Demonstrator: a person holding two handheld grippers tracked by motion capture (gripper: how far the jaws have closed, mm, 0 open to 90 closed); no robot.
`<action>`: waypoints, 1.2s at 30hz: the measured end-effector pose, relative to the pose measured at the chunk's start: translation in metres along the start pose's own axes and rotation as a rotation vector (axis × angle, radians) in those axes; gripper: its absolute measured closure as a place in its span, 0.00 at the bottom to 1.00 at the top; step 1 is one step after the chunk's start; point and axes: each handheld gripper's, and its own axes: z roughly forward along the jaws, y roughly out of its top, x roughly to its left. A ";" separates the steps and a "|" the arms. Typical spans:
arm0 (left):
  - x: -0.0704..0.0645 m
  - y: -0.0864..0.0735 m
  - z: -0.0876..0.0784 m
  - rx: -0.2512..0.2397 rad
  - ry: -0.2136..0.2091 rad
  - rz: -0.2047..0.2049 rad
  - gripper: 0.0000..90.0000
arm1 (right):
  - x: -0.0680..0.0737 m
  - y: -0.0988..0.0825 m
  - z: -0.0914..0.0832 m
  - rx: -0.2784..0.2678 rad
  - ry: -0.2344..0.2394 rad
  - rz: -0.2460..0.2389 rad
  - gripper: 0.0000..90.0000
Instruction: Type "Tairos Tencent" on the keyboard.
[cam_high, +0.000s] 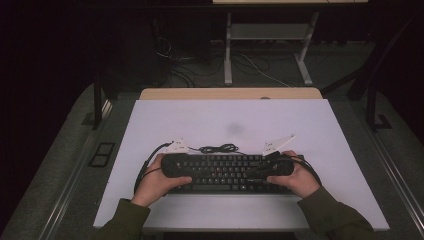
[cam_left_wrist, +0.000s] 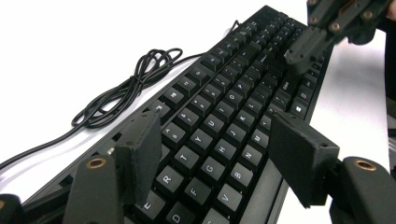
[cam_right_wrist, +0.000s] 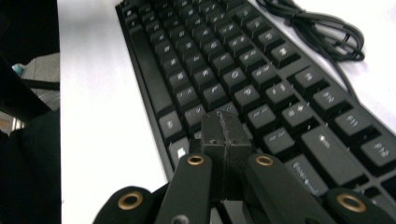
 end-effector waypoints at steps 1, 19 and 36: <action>0.000 0.000 0.001 0.000 -0.001 0.000 0.37 | 0.001 -0.002 -0.001 0.005 -0.002 -0.004 1.00; 0.000 0.010 0.013 0.043 -0.008 0.050 0.35 | -0.002 -0.014 -0.001 0.053 -0.022 -0.011 1.00; 0.006 0.011 0.020 0.056 0.003 0.031 0.50 | -0.002 -0.015 0.003 0.082 -0.048 -0.023 1.00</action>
